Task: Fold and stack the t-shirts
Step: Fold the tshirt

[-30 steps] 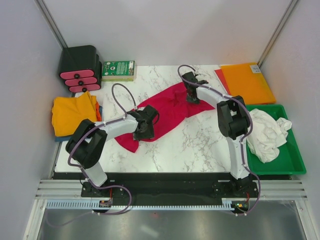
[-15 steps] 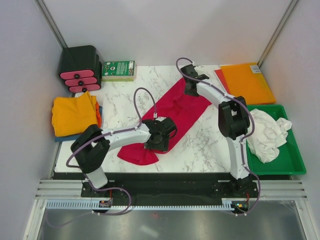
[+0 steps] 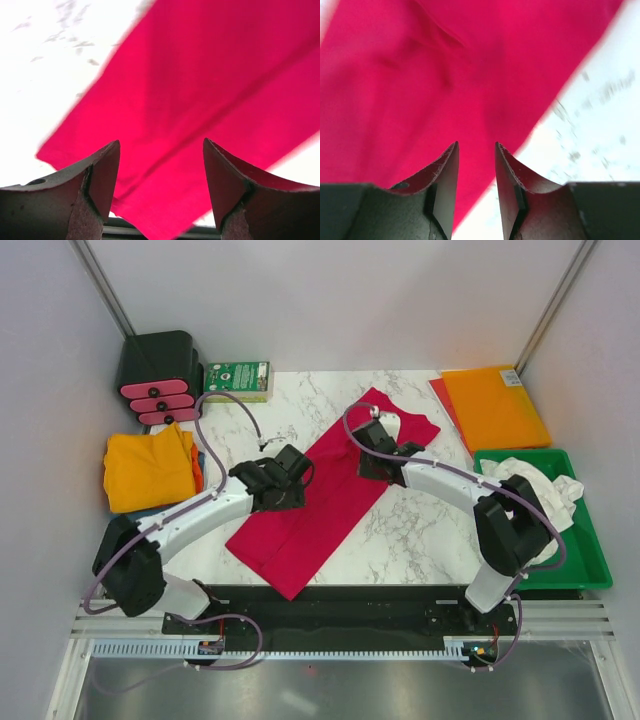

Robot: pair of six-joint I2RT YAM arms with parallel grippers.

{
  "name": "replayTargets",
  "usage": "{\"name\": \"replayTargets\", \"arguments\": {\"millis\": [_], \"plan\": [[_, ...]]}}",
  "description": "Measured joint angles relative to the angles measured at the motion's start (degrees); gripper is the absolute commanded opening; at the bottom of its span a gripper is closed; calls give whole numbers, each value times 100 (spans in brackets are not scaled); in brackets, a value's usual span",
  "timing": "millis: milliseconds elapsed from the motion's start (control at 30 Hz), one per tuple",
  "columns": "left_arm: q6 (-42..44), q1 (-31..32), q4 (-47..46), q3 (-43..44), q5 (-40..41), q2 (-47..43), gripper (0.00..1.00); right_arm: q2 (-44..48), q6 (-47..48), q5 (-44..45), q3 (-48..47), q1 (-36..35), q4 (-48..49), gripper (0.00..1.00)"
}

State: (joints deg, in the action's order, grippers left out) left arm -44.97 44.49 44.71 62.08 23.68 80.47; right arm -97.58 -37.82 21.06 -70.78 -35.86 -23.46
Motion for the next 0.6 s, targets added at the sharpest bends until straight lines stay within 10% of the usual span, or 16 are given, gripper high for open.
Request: {"name": "replayTargets", "arguments": {"millis": [267,600], "plan": [[31,-1099,0,-343,15,896,73,-328,-258,310,544,162,-81,41],[225,-1467,-293,98,-354,2070,68,-1561,-87,494,-953,664,-262,42]]}}
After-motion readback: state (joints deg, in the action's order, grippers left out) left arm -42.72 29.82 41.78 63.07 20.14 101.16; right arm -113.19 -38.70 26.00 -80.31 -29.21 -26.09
